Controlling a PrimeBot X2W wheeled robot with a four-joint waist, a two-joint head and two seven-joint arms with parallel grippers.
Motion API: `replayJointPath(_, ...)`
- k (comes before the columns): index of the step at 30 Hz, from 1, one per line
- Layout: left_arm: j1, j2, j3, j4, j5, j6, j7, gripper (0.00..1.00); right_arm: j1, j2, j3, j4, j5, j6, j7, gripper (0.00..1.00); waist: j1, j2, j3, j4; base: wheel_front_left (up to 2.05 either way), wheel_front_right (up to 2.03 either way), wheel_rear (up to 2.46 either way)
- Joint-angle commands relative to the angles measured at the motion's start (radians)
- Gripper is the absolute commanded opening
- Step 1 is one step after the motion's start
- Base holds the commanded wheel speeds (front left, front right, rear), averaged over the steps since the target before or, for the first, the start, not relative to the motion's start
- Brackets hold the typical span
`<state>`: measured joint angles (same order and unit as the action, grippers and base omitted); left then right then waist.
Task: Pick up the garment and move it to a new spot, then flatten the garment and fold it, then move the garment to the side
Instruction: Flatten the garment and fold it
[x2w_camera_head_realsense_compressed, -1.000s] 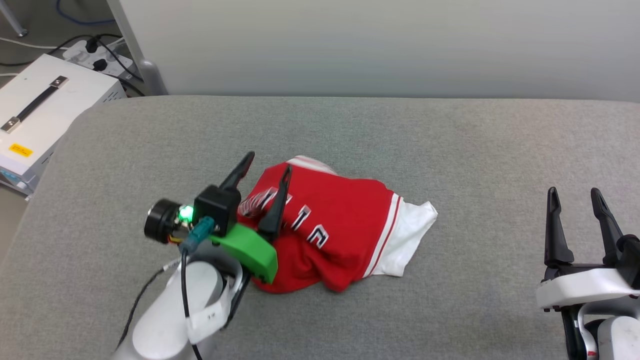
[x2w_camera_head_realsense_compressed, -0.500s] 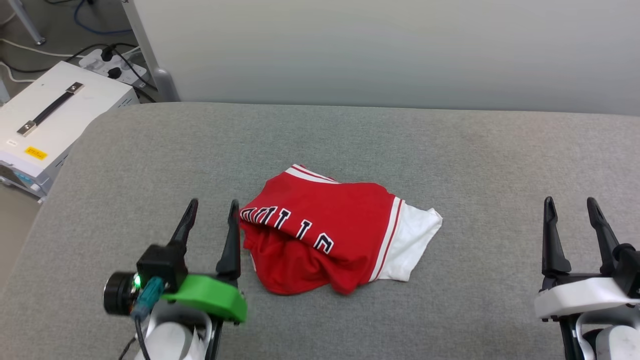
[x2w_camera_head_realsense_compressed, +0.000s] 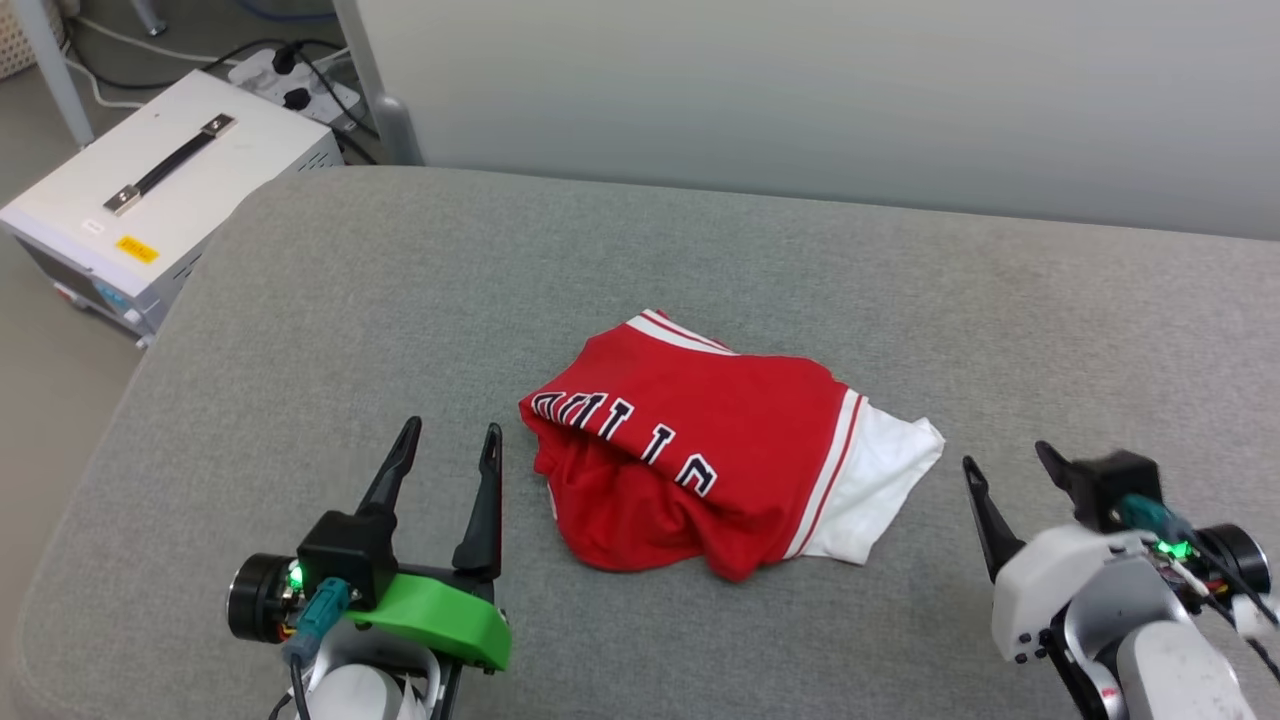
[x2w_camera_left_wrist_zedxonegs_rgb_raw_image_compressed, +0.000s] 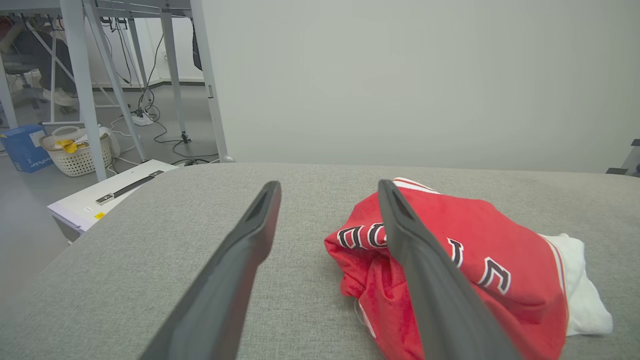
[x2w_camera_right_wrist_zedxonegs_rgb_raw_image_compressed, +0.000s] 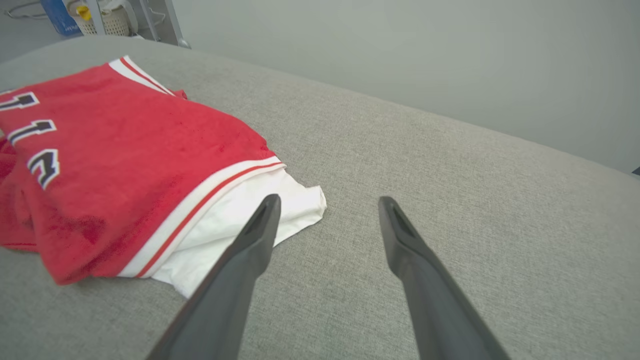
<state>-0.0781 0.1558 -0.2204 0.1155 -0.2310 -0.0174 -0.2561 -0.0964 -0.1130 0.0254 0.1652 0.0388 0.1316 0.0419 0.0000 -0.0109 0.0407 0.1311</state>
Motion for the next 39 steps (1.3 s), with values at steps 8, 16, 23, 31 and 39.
replayJointPath(8, -0.031, -0.051, 0.018, 0.009, 0.048, -0.042, -0.006, 1.0, -0.125, -0.079, 0.094, 0.038, 0.096, -0.001, 0.447, 1.0, 0.0, 0.0109, 0.092, 0.106, 0.0, 0.0, 0.0)
replayJointPath(16, -0.054, -0.077, 0.03, 0.012, 0.075, -0.065, -0.006, 1.0, -0.193, -0.086, 0.078, 0.099, 0.073, -0.001, 0.608, 1.0, 0.0, 0.0109, 0.142, 0.17, 0.0, 0.0, 0.0)
replayJointPath(23, -0.07, -0.092, 0.03, 0.02, 0.094, -0.075, -0.006, 1.0, -0.196, -0.061, 0.069, 0.19, 0.04, -0.001, 0.643, 1.0, 0.0, 0.0109, 0.168, 0.195, 0.0, 0.0, 0.0)
replayJointPath(31, -0.068, -0.099, 0.046, 0.027, 0.106, -0.078, -0.006, 1.0, -0.196, -0.078, 0.121, 0.228, 0.057, -0.001, 0.62, 0.0, 0.0, 0.0109, 0.149, 0.157, 0.0, 0.0, 0.0)
replayJointPath(39, -0.052, -0.098, 0.069, 0.035, 0.124, -0.088, -0.006, 1.0, -0.185, -0.166, 0.127, 0.162, 0.046, -0.001, 0.579, 0.0, 0.0, 0.0109, 0.092, 0.063, 0.0, 0.0, 0.0)
